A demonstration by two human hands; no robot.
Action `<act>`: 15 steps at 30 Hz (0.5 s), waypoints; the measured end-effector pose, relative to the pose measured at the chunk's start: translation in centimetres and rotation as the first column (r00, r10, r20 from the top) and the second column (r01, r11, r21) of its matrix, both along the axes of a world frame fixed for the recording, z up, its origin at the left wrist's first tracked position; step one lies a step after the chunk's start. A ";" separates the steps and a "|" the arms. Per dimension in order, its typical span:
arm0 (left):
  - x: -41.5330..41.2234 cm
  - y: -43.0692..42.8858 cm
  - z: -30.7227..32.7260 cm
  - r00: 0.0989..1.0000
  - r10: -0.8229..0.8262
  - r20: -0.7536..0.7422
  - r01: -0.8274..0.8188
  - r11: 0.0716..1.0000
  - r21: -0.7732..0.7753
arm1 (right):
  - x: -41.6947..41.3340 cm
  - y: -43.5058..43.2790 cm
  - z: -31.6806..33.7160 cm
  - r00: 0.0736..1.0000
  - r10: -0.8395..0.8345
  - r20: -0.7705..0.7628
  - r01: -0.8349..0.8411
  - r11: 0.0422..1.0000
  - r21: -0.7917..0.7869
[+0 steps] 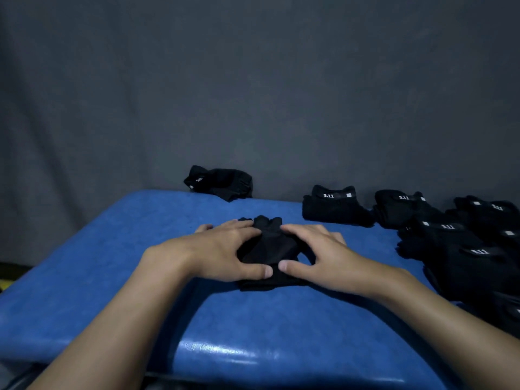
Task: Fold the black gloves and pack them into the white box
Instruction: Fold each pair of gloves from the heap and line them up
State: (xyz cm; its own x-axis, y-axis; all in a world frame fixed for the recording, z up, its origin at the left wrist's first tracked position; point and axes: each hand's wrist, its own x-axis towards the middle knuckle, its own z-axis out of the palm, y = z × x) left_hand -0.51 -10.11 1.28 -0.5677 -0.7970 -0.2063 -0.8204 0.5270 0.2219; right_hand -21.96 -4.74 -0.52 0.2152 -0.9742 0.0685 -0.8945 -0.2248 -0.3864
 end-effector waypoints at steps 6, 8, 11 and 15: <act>0.2 -0.3 -0.2 0.994 0.011 0.111 -0.014 1.000 0.021 | -0.5 -0.2 0.1 0.989 0.055 0.135 -0.047 0.997 -0.063; 0.3 -0.4 -0.1 0.992 0.015 0.123 -0.019 0.999 0.032 | -0.5 -0.3 0.1 0.979 0.086 0.185 -0.079 0.996 -0.049; 0.3 -0.5 -0.1 0.990 0.023 0.136 -0.030 0.998 0.050 | -0.8 -0.7 -0.3 0.988 0.096 0.119 -0.105 0.992 0.067; 0.6 -0.4 0.1 0.990 0.025 0.139 -0.036 0.996 0.077 | -0.9 -0.9 -0.2 0.995 0.083 0.058 -0.091 0.985 0.145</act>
State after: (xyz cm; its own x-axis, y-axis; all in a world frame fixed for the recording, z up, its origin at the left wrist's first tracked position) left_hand 0.09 -10.52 1.36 -0.5051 -0.7917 -0.3436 -0.8615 0.4866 0.1453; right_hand -22.82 -5.64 -0.76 0.2996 -0.9521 -0.0609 -0.8522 -0.2383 -0.4658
